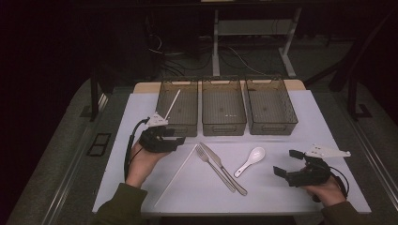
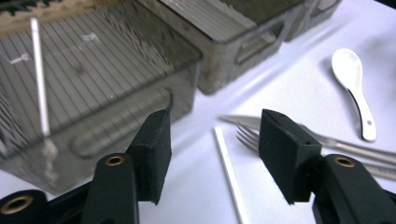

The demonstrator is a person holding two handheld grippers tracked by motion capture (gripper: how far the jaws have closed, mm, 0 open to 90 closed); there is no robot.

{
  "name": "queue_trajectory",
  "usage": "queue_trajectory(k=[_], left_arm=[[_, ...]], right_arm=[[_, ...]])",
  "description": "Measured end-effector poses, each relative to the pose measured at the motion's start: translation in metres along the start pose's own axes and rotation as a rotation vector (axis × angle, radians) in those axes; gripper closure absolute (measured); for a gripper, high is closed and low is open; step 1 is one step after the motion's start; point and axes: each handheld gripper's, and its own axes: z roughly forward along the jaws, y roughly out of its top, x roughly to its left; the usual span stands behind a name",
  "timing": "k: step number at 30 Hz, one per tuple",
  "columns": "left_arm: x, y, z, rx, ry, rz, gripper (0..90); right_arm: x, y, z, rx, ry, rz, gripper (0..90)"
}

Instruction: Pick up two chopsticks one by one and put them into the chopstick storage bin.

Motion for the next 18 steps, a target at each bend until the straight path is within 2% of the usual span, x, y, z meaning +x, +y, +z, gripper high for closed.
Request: queue_trajectory(k=[3,11,12,16,18], left_arm=[[-0.006,-0.01,-0.001,-0.008,-0.002,-0.009,45.9],[-0.018,-0.038,-0.004,0.008,0.0,-0.002,52.5],[-0.019,-0.041,-0.004,0.004,-0.003,-0.016,53.5],[-0.021,-0.053,-0.007,0.017,-0.004,-0.023,56.8],[-0.022,-0.058,-0.008,0.016,-0.018,-0.034,59.4]], right_arm=[[0.0,0.0,0.0,0.002,-0.001,0.002,1.1],[0.0,0.0,0.0,0.0,-0.004,-0.003,1.1],[0.001,0.0,0.0,0.0,-0.003,-0.004,1.1],[0.001,0.0,-0.001,0.002,-0.006,-0.006,1.1],[0.002,0.0,-0.001,0.001,-0.006,-0.008,1.1]])
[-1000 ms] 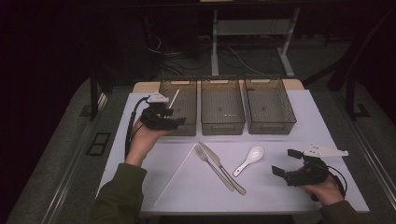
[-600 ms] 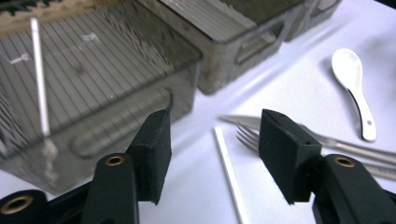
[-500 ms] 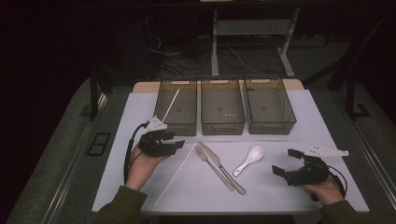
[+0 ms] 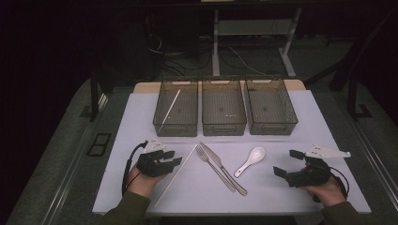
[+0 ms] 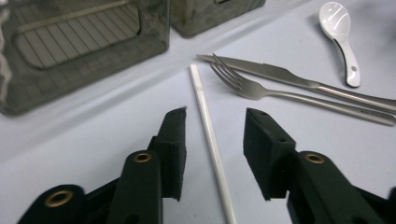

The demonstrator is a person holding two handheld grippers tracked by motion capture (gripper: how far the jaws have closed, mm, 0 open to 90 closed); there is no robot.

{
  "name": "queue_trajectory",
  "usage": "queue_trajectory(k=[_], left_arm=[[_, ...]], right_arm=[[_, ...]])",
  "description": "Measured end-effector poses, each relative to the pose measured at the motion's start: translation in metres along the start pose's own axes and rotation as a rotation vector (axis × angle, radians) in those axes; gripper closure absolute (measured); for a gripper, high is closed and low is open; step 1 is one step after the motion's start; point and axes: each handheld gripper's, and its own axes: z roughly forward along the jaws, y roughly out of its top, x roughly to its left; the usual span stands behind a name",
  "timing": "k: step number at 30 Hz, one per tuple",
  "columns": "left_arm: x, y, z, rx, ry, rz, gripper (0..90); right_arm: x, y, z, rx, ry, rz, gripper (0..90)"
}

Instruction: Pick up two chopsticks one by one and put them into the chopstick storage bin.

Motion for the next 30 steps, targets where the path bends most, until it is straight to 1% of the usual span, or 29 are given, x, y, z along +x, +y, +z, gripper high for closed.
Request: queue_trajectory(k=[2,4,7,12,17,19,21,23,27,30], left_arm=[[-0.001,-0.004,0.001,0.007,-0.011,-0.006,62.5],[0.0,-0.005,0.004,0.024,-0.027,-0.008,65.7],[-0.001,-0.007,0.01,0.053,-0.037,0.003,69.4],[-0.003,-0.009,0.019,0.088,-0.052,0.018,73.3],[-0.005,-0.01,0.026,0.131,-0.042,0.032,75.6],[-0.006,-0.01,0.028,0.138,-0.029,0.039,76.3],[-0.006,-0.011,0.029,0.142,-0.017,0.035,76.7],[-0.005,-0.013,0.031,0.16,-0.015,0.038,77.2],[-0.006,-0.013,0.031,0.158,-0.004,0.046,78.3],[-0.007,-0.012,0.031,0.17,0.008,0.073,80.9]], right_arm=[[0.0,0.0,0.0,0.002,-0.001,-0.002,1.1],[0.0,0.0,0.0,0.002,-0.001,-0.003,1.1],[0.001,0.0,0.0,0.003,-0.002,-0.006,1.1],[0.0,0.0,0.001,0.003,-0.004,-0.009,1.1],[0.0,0.0,0.001,0.003,-0.004,-0.01,1.1],[0.001,0.0,0.0,0.003,-0.004,-0.007,1.1],[0.0,0.0,0.001,0.002,-0.005,-0.009,1.1],[0.0,0.0,0.001,0.0,-0.005,-0.007,1.1],[0.0,0.001,0.0,0.0,-0.005,-0.005,1.1],[0.001,0.001,0.0,0.0,-0.005,-0.003,1.1]])
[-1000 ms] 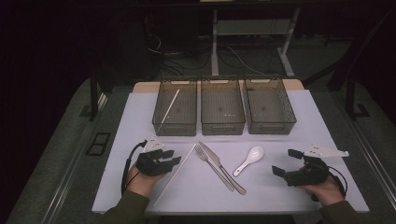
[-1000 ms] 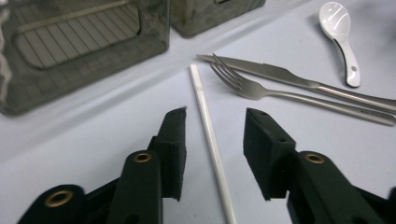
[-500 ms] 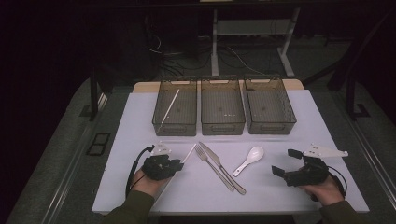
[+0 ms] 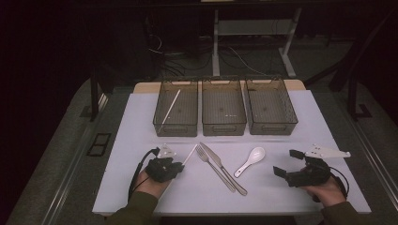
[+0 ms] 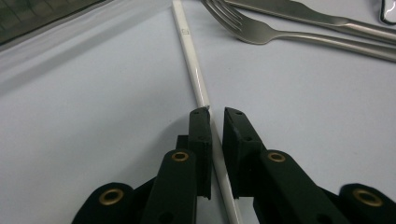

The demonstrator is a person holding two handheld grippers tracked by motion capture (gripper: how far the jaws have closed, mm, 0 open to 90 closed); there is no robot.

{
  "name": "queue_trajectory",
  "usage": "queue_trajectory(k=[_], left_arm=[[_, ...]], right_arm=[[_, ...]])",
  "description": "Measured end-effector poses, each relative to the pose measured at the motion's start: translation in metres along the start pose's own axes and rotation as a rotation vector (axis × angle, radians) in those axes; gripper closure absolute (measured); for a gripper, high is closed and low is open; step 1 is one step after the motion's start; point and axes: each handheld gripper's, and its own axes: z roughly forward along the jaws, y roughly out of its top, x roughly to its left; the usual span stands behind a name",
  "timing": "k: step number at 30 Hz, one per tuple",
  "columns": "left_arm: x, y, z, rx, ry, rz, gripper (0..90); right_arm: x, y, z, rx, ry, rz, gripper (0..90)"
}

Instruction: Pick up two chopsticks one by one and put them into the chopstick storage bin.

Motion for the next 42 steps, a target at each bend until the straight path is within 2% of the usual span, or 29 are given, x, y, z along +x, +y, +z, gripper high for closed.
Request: queue_trajectory(k=[5,9,11,17,21,27,35,42], left_arm=[[0.001,0.001,-0.001,0.008,0.013,0.02,81.8],[0.006,0.0,-0.003,0.009,0.042,0.017,82.9],[0.009,-0.002,-0.004,0.004,0.046,-0.001,82.9],[0.017,-0.006,-0.003,-0.031,-0.003,-0.051,82.4],[0.019,-0.006,-0.003,-0.028,-0.017,-0.071,84.0],[0.017,-0.002,-0.003,-0.007,-0.003,-0.058,84.6],[0.018,0.002,-0.009,-0.032,0.004,-0.055,84.7],[0.02,0.004,-0.015,-0.049,-0.006,-0.041,84.6]], right_arm=[[0.0,0.0,-0.001,-0.003,0.0,-0.007,1.1],[0.0,0.0,0.0,-0.003,-0.001,-0.007,1.1],[0.0,0.0,0.0,-0.003,0.0,-0.007,1.1],[0.0,0.0,0.0,-0.002,0.0,-0.007,1.1],[0.001,0.0,0.0,0.0,0.001,-0.009,1.1],[0.001,0.0,0.0,-0.002,0.003,-0.005,1.1],[0.0,0.0,0.0,-0.003,0.003,-0.004,1.1],[0.0,0.0,0.0,-0.004,0.004,-0.004,1.1]])
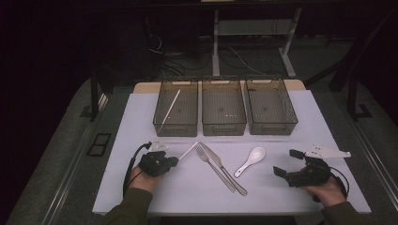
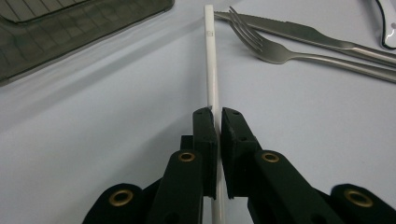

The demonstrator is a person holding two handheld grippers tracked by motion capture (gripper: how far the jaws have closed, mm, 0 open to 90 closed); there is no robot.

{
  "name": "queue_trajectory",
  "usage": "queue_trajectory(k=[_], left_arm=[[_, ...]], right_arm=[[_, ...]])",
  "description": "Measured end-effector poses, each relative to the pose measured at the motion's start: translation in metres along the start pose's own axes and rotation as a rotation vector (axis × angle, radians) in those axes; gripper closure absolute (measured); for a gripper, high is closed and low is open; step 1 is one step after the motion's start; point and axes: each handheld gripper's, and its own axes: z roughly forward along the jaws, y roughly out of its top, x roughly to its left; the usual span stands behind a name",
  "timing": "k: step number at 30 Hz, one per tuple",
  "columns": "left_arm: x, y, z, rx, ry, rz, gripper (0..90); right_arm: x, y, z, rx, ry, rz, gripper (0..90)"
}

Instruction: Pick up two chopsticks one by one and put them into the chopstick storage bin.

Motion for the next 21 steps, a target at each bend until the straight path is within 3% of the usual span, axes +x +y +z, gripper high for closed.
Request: queue_trajectory(k=[8,21], left_arm=[[0.0,0.006,-0.009,-0.018,-0.025,0.024,84.6],[0.006,0.017,-0.021,-0.071,-0.024,0.001,84.6]], right_arm=[[0.0,0.0,0.0,0.001,0.001,0.003,1.1],[-0.001,-0.004,0.002,-0.023,0.022,0.013,1.1]])
